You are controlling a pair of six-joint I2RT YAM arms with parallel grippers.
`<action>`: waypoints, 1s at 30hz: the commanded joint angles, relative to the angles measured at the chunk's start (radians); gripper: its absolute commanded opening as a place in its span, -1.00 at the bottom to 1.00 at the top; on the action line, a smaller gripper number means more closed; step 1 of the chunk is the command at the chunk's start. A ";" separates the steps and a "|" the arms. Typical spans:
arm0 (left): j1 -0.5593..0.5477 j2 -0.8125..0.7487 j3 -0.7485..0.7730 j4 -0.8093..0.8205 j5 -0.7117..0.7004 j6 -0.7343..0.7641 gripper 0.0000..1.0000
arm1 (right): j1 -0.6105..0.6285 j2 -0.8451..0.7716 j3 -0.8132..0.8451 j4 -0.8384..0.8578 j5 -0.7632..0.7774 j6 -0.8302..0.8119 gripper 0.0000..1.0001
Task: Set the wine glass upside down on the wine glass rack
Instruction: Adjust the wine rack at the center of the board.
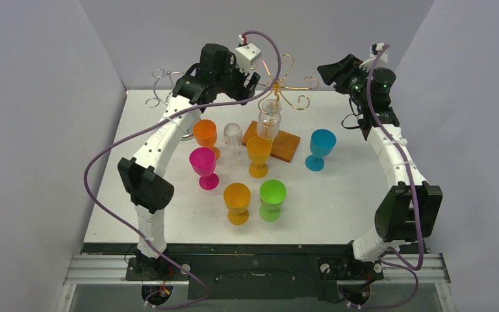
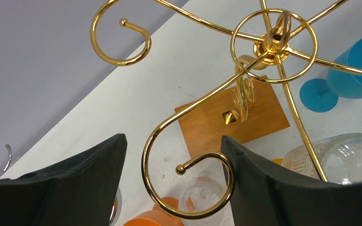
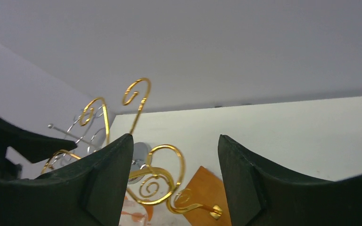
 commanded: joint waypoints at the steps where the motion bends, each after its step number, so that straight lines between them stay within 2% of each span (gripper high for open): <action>1: 0.011 -0.055 -0.005 0.049 0.027 0.010 0.40 | 0.066 0.034 0.084 0.031 -0.123 0.022 0.25; 5: 0.011 -0.055 0.007 0.044 0.031 0.010 0.36 | 0.085 0.074 0.128 -0.024 -0.156 0.030 0.19; 11: 0.011 -0.072 0.003 0.038 0.043 0.007 0.28 | 0.084 0.059 0.131 -0.119 -0.091 -0.048 0.06; 17: 0.012 -0.097 -0.013 0.029 0.053 0.008 0.26 | 0.071 0.050 0.132 -0.147 -0.091 -0.063 0.03; 23: 0.015 -0.135 -0.054 0.027 0.055 0.023 0.32 | 0.069 0.036 0.113 -0.211 -0.088 -0.094 0.05; 30: 0.030 -0.151 -0.075 0.024 0.049 0.040 0.30 | 0.067 0.007 0.115 -0.284 -0.009 -0.145 0.16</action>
